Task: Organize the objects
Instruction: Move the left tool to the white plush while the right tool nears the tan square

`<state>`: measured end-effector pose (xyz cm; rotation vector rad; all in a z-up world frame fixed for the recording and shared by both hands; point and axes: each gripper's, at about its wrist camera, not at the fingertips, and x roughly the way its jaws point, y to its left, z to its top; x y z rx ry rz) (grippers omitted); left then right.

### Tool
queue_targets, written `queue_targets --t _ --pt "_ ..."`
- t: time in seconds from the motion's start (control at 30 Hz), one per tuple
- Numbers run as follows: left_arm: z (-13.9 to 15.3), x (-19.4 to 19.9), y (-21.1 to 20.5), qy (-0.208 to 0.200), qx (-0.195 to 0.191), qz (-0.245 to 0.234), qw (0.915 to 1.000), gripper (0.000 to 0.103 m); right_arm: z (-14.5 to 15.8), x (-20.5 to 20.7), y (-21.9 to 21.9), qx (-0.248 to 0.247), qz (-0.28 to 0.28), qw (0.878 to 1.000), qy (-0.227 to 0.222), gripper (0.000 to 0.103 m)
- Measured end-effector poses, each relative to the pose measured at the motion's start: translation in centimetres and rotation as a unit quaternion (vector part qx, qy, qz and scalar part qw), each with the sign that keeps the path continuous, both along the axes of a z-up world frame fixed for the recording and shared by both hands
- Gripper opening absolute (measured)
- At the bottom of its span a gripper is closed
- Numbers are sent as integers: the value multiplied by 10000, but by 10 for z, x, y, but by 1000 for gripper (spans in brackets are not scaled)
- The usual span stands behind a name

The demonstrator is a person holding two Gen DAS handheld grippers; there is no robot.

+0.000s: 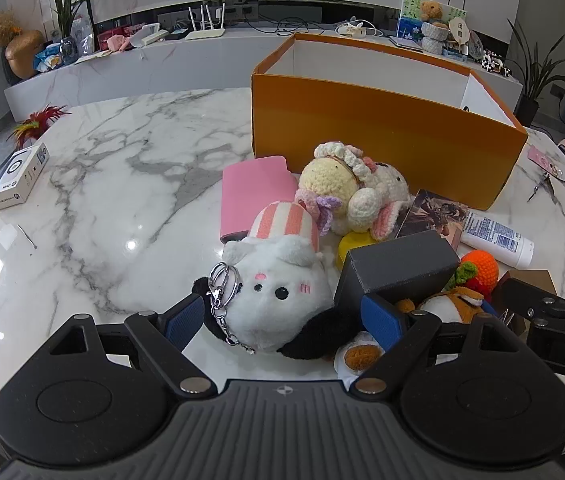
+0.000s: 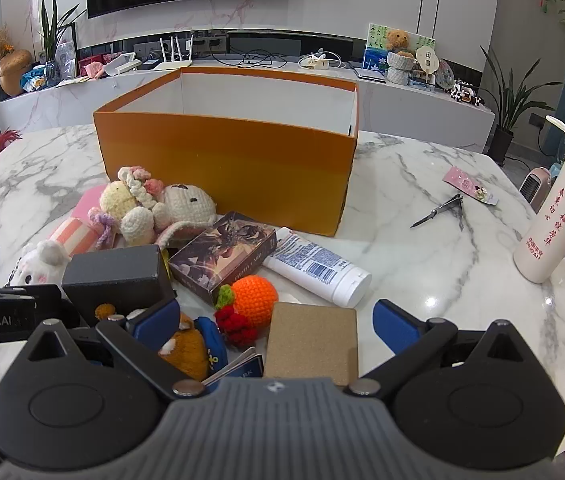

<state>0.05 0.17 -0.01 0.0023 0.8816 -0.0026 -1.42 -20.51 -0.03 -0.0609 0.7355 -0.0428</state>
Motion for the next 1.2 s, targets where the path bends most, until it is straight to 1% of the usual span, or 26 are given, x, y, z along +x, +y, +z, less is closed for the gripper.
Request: queue_targets --t 0.23,0.43,0.57,0.63,0.77,0.87,0.9,0.97,1.03,1.1,1.13,1.2 --pt "1 1 1 11 -29 15 10000 101 0 0 0 -3 7 10000 0 102" --pt "5 1 9 -9 -146 -39 9999 101 2 -1 -3 29 -17 10000 -43 102" --pt "11 1 31 -116 -261 -221 9993 101 5 -2 -13 76 -101 9999 -96 102" --pt "11 0 45 -147 -219 -208 9994 101 7 -3 -20 101 -165 9997 -120 102" --pt "4 -1 74 -85 -129 -136 9998 101 10 -5 -36 119 -298 9994 -157 102" --pt "0 -2 87 -88 -127 -2 9999 101 8 -5 -48 148 -408 9990 -115 102" --pt "1 -1 88 -95 -175 15 9998 101 8 -5 -51 169 -445 9988 -98 102" --pt "4 1 86 -146 -391 -21 9991 101 8 -5 -57 229 -501 9984 -94 102" --pt "7 7 79 -205 -664 -150 9975 101 8 -5 -59 265 -513 9983 -101 102" --pt "8 19 68 -168 -798 -258 9963 101 7 -4 -60 274 -503 9983 -91 102" --pt "7 26 62 -128 -773 -325 9964 101 7 -3 -61 276 -502 9983 -84 102" --pt "0 37 51 -20 -545 -433 9976 101 7 -2 -63 290 -514 9982 -82 102"
